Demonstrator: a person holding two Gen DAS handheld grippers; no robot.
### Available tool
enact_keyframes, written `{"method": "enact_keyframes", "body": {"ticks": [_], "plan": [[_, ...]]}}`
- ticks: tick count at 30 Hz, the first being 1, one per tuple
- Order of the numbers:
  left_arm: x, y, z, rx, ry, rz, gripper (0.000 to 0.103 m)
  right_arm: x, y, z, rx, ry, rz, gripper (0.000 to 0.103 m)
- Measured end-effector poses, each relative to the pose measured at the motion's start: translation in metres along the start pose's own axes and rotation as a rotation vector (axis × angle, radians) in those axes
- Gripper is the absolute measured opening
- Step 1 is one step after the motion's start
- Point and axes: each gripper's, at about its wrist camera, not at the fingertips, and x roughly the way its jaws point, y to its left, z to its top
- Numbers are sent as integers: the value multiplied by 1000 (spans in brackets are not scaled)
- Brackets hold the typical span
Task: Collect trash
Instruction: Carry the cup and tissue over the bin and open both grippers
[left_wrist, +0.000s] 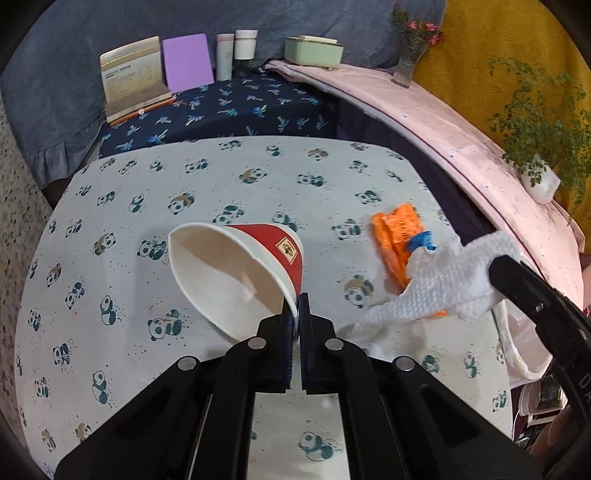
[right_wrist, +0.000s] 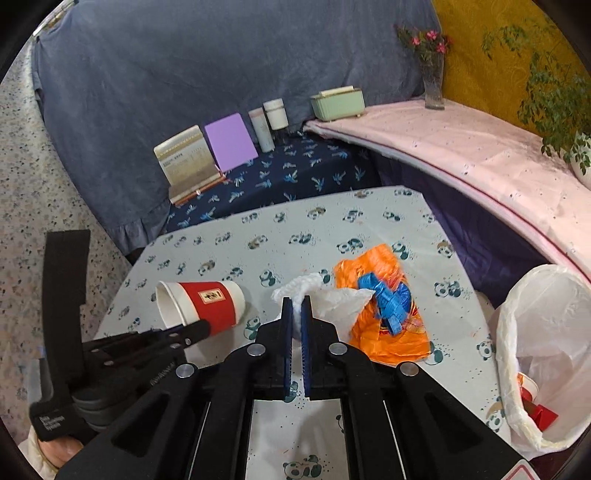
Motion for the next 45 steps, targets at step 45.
{"method": "enact_keyframes", "body": {"ticks": [45], "plan": [[-20, -282, -39, 418, 47, -376, 3, -130, -221, -52, 356, -138, -341, 4]]}}
